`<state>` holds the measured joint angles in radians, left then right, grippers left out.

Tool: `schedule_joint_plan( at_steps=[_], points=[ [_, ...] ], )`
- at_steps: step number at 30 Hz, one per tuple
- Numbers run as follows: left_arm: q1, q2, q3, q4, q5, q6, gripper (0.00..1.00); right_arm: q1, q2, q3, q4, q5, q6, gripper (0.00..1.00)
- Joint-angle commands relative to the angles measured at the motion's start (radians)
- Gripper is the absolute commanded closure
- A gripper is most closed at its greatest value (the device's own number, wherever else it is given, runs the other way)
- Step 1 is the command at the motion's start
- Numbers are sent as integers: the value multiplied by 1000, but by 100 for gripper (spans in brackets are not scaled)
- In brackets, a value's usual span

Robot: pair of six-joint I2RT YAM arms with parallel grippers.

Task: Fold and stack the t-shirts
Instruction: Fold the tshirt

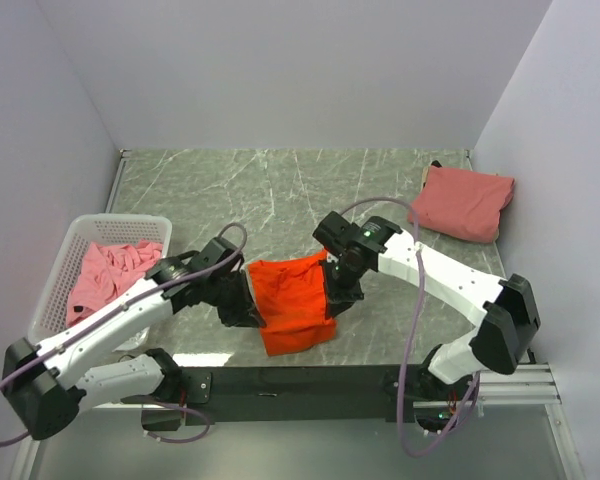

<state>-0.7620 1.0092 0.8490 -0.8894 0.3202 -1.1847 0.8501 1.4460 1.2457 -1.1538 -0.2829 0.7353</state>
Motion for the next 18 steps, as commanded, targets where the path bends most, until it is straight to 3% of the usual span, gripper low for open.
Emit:
schedule_joint_plan(
  at_steps=[1, 8, 18],
  points=[
    [39, 55, 61, 24, 7, 146, 99, -36, 36, 67, 35, 48, -71, 100],
    [173, 104, 56, 89, 11, 215, 100, -80, 120, 150, 66, 62, -122, 100],
    [247, 178, 21, 220, 54, 253, 99, -140, 206, 202, 92, 79, -169, 100]
  ],
)
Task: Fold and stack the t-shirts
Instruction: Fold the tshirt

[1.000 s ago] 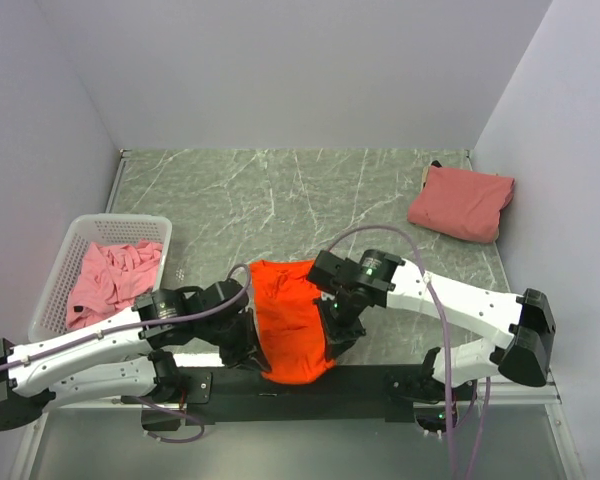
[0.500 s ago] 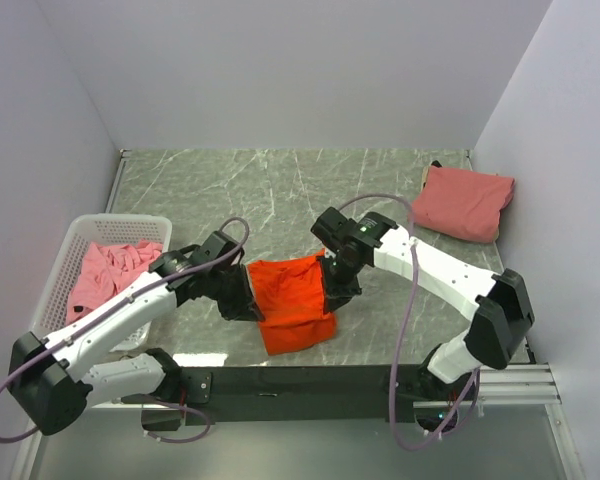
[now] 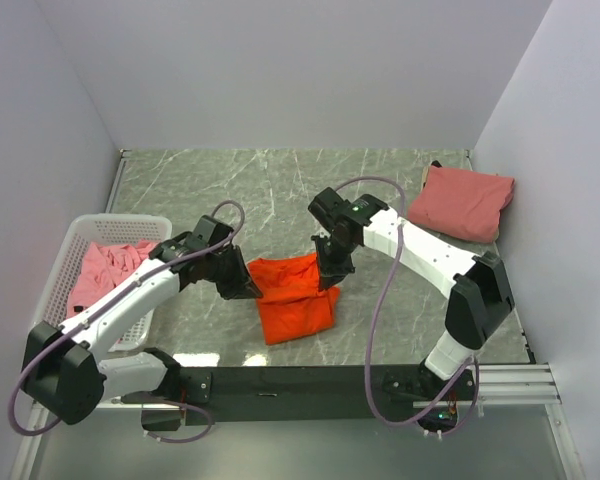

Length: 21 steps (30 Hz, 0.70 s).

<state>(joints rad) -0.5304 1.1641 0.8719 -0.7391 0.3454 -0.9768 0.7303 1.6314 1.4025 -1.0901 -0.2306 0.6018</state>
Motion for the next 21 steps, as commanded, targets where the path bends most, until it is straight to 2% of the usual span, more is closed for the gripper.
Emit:
schedule_joint_plan(
  at_steps=[1, 10, 21],
  points=[
    [20, 32, -1, 85, 32, 50, 99, -26, 25, 52, 32, 27, -39, 100],
    [93, 149, 15, 148, 29, 109, 99, -57, 145, 141, 70, 27, -76, 100],
    [122, 287, 62, 208, 27, 174, 99, -88, 255, 170, 105, 22, -103, 100]
  ],
)
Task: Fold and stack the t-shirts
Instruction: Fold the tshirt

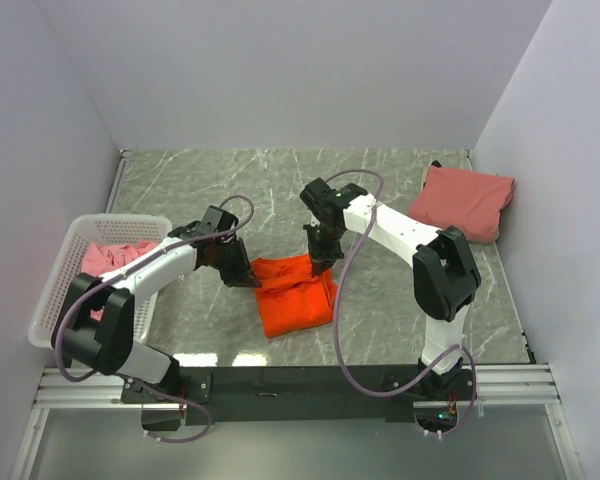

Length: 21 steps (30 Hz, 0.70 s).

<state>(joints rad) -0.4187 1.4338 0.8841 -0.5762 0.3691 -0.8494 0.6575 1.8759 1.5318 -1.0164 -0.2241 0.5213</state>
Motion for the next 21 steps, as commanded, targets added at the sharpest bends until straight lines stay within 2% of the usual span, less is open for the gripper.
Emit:
schedule_joint_plan(
  at_steps=[1, 21],
  points=[
    [15, 25, 59, 45, -1, 52, 99, -16, 14, 42, 35, 15, -26, 100],
    [46, 137, 151, 93, -25, 95, 99, -70, 89, 85, 55, 9, -50, 100]
  ],
)
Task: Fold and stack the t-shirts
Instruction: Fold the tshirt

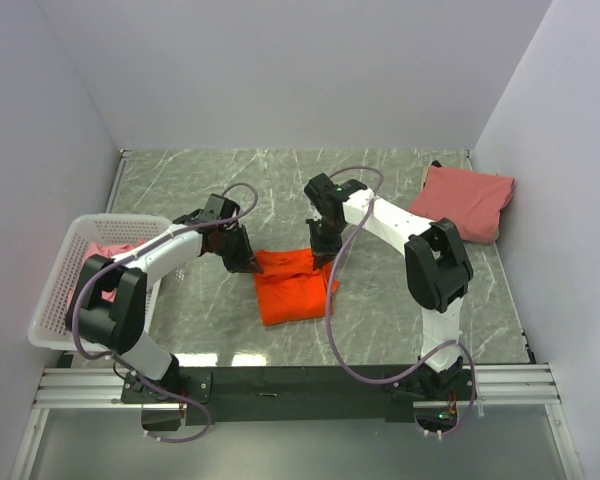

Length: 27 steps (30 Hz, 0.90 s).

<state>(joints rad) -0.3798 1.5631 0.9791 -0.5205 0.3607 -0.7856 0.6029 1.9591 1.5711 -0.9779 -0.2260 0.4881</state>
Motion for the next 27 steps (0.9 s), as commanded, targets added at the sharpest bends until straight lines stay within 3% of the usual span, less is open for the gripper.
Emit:
schedule_joint_plan(
  at_steps=[1, 27],
  points=[
    [9, 12, 61, 40, -19, 29, 99, -18, 7, 47, 22, 5, -14, 100],
    [76, 241, 141, 145, -6, 28, 99, -103, 130, 67, 140, -36, 59, 100]
  ],
)
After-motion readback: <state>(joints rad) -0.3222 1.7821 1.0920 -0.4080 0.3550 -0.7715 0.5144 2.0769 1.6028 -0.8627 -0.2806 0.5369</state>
